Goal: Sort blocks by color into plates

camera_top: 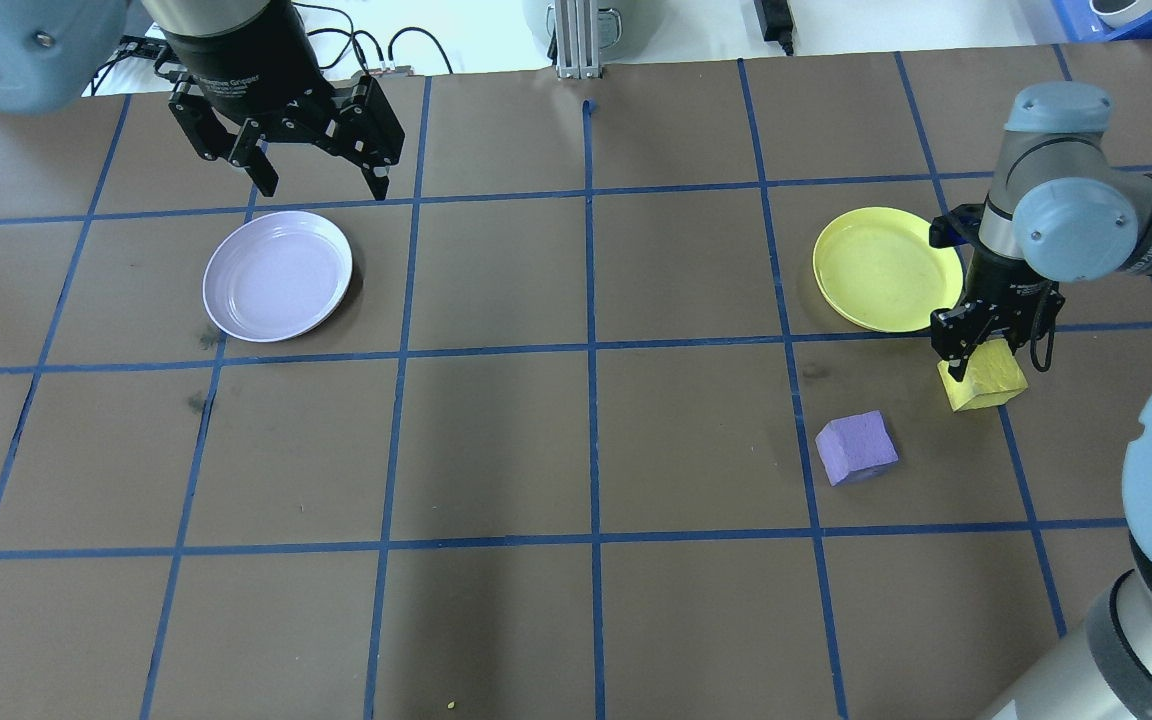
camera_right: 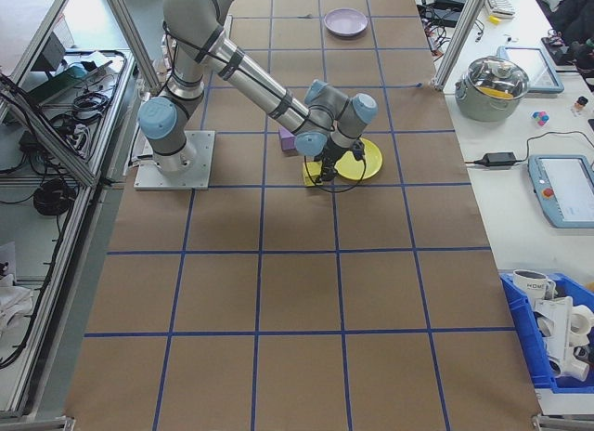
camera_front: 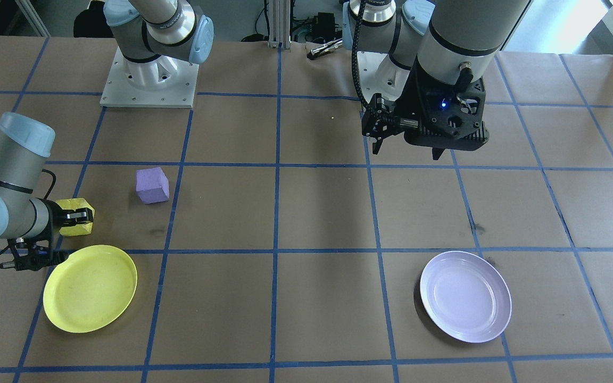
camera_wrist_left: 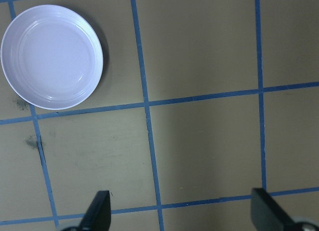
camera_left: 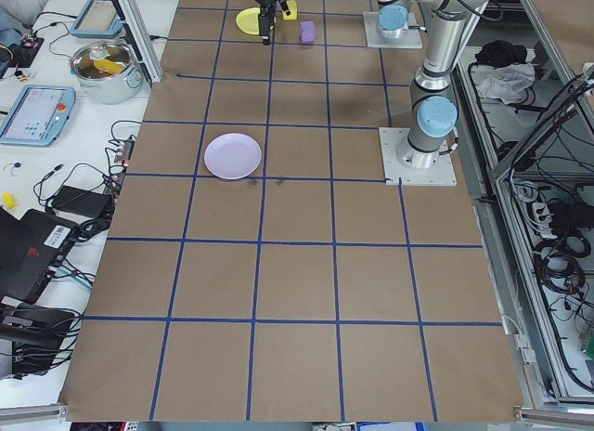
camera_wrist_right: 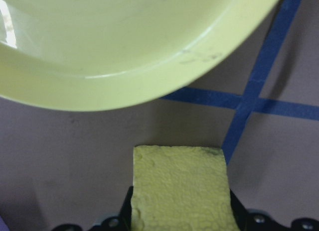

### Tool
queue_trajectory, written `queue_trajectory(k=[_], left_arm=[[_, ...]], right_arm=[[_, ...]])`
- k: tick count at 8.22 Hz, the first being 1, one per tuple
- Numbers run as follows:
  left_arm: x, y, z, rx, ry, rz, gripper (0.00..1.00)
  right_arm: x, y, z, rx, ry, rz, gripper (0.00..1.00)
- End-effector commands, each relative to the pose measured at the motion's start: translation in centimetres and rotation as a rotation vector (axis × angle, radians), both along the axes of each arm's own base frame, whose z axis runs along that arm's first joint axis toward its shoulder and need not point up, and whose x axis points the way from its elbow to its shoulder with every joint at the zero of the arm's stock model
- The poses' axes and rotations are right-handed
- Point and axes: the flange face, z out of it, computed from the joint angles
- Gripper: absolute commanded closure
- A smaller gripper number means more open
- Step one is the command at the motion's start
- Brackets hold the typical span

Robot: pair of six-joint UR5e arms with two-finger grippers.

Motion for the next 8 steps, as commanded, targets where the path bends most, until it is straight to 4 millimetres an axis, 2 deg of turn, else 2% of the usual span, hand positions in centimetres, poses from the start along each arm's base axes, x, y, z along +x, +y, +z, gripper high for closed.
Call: queue_trajectory(k=[1, 2, 4, 6, 7, 8], left_arm=[[-0.1, -0.1, -0.2, 0.003, 0.005, 0.0, 0.0], [-0.1, 0.3, 0.5, -0.009, 0.009, 0.0, 0.0], [-0.1, 0.4, 0.6, -0.01, 0.009, -0.001, 0.0], [-0.1, 0.5, 0.7, -0.012, 0.007, -0.001, 0.0], [-0.1, 0.8, 1.4, -0.025, 0.014, -0.001, 0.0], [-0.2, 0.8, 1.3, -0.024, 0.014, -0.001, 0.0]], right_arm=[[-0.3, -0.5, 1.3, -0.011, 0.025, -0.033, 0.9], [-0.7, -1.8, 3.7, -0.052, 0.03, -0.034, 0.91], [-0.6, -4.4, 10.8, -0.174, 0.063, -0.023, 0.87], [0.5, -5.6, 12.4, -0.246, -0.011, -0.057, 0.87], [1.8, -6.1, 12.4, -0.274, -0.032, -0.091, 0.87], [4.3, -7.2, 12.5, -0.339, -0.04, -0.057, 0.84]])
